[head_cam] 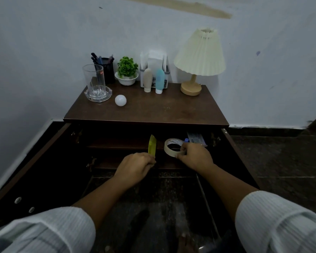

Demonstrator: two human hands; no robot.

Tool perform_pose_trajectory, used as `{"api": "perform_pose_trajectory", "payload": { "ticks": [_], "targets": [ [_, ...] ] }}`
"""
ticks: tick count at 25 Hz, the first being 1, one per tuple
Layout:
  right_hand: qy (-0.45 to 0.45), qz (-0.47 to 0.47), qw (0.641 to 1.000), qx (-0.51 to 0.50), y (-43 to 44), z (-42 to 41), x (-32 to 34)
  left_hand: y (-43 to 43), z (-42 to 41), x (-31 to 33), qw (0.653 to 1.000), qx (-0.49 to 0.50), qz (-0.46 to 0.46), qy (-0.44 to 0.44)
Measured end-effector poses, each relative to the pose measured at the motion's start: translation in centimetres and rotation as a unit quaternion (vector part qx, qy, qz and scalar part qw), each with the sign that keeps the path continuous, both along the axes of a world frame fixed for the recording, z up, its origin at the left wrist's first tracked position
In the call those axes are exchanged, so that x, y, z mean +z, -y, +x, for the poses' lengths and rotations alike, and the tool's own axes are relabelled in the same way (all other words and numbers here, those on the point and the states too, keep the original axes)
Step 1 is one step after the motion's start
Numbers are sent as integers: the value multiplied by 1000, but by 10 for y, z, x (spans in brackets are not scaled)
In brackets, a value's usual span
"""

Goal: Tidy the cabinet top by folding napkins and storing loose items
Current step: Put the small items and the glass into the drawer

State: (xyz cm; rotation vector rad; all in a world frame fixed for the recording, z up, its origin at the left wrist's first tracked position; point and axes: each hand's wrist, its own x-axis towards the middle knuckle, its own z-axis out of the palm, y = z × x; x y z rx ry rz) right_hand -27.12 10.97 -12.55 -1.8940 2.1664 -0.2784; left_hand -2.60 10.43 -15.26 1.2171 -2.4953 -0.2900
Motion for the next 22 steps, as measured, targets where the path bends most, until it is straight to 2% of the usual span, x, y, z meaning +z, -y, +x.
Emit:
{"api": "perform_pose_trajectory", "payload": {
  "ticks": [5, 11, 14, 19, 22],
  "targets": [
    [-6, -1, 1000, -14, 26, 5, -28, 41, -17, -19, 998, 44, 43, -16],
    [-24, -37, 999, -23, 61, 9, -57, 75, -51, -46, 993, 48, 107, -16],
    [-2, -41, 998, -38, 76, 10, -67, 90, -58, -54, 987, 72, 140, -30],
    [23, -40, 997, -55, 77, 7, -78, 100, -61, -58, 986, 67, 149, 15],
    [-36, -55, 998, -9, 65, 12, -77, 94, -61, -60, 987, 90, 128, 38]
  ]
}}
